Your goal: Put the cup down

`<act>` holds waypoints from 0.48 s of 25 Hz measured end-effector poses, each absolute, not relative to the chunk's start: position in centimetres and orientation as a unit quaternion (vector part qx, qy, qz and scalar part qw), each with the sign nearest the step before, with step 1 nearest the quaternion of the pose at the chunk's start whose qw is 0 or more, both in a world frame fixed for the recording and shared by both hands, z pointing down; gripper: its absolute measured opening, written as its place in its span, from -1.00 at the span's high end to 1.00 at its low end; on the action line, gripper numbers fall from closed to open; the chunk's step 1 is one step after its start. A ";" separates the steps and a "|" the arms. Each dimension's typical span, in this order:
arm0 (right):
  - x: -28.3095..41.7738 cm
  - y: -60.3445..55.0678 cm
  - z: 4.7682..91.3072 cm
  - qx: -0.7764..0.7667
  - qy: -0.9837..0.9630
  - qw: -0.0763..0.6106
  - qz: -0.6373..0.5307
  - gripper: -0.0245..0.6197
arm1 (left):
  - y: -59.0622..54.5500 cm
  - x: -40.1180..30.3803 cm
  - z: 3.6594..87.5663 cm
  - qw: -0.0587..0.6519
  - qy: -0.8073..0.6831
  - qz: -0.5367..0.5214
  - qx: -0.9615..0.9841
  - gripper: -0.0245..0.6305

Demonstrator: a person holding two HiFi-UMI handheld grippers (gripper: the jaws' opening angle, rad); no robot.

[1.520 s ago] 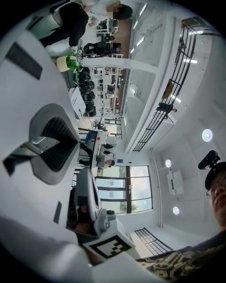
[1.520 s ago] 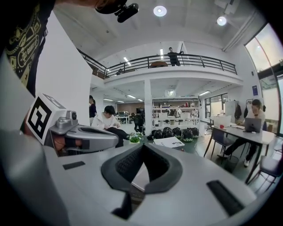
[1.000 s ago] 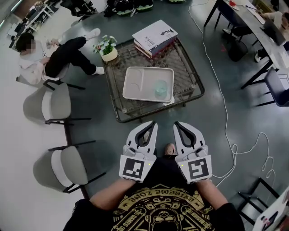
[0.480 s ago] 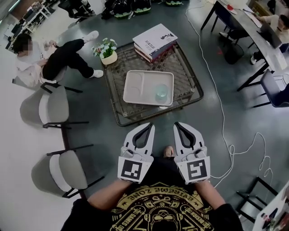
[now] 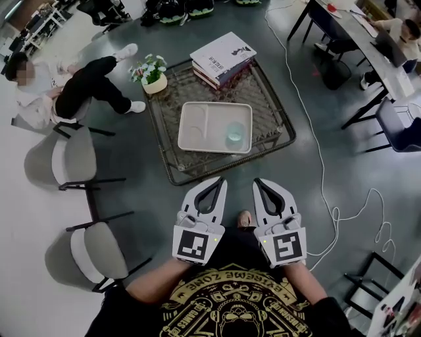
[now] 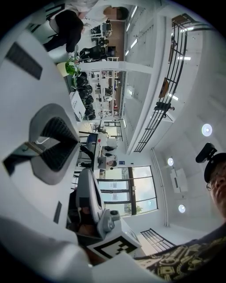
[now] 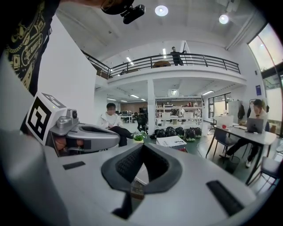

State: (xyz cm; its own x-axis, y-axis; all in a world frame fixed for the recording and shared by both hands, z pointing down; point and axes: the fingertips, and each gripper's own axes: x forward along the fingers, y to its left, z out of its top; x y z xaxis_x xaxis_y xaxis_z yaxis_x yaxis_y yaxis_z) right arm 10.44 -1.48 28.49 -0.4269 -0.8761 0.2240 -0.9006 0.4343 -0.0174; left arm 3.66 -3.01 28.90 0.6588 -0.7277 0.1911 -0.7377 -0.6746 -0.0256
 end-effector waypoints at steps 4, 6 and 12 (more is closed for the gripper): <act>10.2 -1.8 28.6 0.528 -0.842 0.092 0.067 0.91 | -3.4 3.4 28.6 0.026 -0.401 0.091 0.911 0.96; 9.9 -1.8 28.7 0.529 -0.841 0.092 0.068 0.91 | -3.5 3.2 28.6 0.026 -0.402 0.089 0.911 0.96; 9.9 -1.9 28.7 0.538 -0.834 0.098 0.068 0.91 | -3.3 2.8 28.7 0.026 -0.401 0.087 0.912 0.96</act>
State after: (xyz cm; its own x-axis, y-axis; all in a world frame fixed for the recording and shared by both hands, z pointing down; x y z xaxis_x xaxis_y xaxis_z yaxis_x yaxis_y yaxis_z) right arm 9.89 -1.88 28.74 -0.4019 -0.8844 0.2375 -0.9112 0.4119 -0.0080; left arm 2.78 -3.32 28.67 0.6636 -0.7263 0.1792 -0.7355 -0.6772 -0.0214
